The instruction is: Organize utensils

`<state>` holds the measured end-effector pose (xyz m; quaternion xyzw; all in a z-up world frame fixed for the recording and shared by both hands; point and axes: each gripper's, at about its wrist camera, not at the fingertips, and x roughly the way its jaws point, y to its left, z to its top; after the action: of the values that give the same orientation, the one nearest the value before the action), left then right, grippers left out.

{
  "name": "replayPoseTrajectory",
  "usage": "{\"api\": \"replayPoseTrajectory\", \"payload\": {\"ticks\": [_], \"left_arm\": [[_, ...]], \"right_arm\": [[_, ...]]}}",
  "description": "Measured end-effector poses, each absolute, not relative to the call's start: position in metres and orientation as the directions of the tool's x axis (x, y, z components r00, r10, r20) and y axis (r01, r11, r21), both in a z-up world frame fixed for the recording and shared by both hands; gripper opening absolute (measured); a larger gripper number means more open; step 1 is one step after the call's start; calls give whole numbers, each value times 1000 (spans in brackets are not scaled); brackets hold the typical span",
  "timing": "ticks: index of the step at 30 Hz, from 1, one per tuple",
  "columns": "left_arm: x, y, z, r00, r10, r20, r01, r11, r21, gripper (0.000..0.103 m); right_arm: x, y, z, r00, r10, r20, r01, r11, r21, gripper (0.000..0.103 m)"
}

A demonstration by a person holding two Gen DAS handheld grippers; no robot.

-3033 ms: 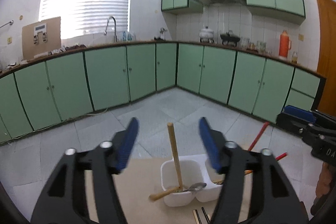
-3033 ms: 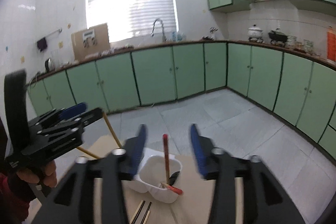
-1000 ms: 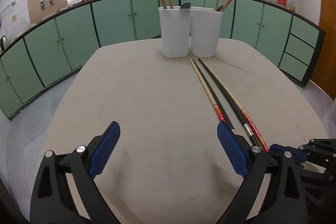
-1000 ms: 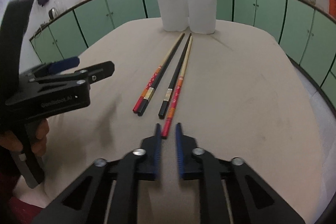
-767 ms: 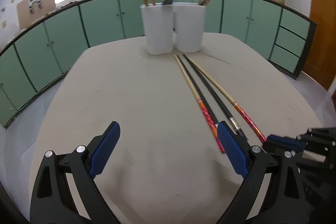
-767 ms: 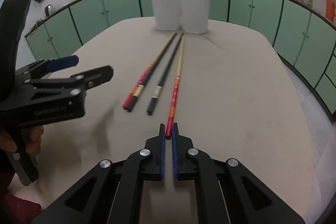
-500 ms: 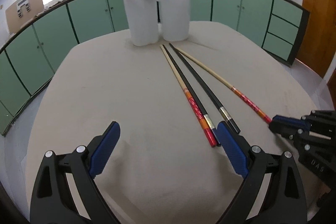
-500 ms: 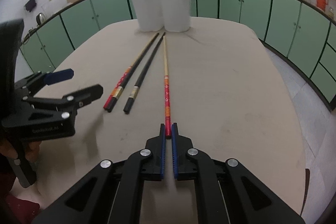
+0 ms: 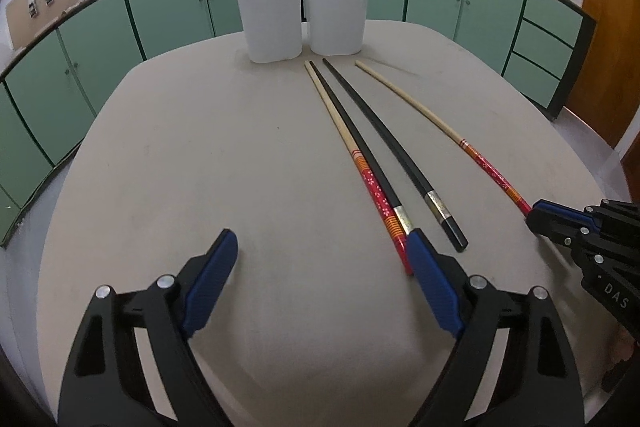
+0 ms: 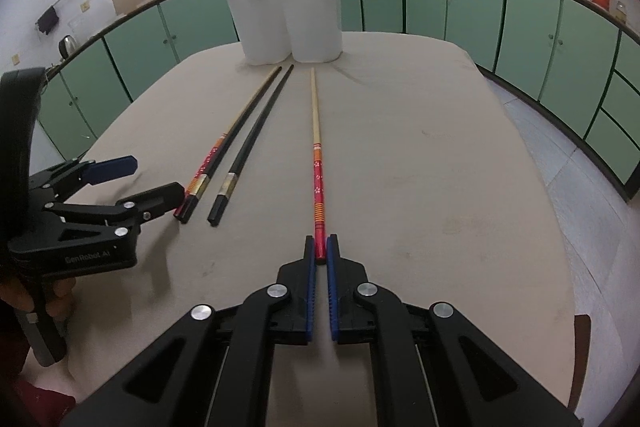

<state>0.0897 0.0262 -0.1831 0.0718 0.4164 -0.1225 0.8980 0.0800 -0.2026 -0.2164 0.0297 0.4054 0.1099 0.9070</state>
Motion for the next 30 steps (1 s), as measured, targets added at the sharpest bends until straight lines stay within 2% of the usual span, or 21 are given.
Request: {"api": "replayPoseTrajectory", "payload": {"ticks": [6,8,12,15,19,20,21,23,25,30], "left_arm": [[91,24,-184,614,-165,-772,278,961,16,84],[92,24,-186,607,-160,-778,276,961,17,78],[92,24,-187,601,-148,-785,275,961,29,77],[90,27,-186,604,-146,-783,274,961,31,71],[88,38,-185,618,-117,-778,244,968,48,52],[88,43,-185,619,-106,-778,230,972,50,41],[88,48,-185,623,-95,-777,215,975,53,37],[86,58,-183,626,-84,-776,194,980,50,20],[85,67,-183,628,-61,-776,168,984,58,9],[79,91,-182,632,25,-774,64,994,84,7]], "right_arm": [[80,-202,-216,649,221,-728,-168,975,147,6],[81,-201,-216,650,216,-728,-161,976,145,6],[83,-199,-216,649,209,-731,-157,978,141,6],[83,-198,-216,650,207,-732,-156,978,139,6],[83,-201,-217,655,185,-733,-133,983,129,6],[83,-202,-217,656,180,-733,-126,984,129,6],[83,-204,-217,656,176,-734,-119,984,130,6],[83,-206,-217,657,168,-735,-110,986,127,6],[82,-208,-217,657,162,-736,-104,987,125,6],[83,-210,-217,654,149,-742,-73,988,134,6]]}}
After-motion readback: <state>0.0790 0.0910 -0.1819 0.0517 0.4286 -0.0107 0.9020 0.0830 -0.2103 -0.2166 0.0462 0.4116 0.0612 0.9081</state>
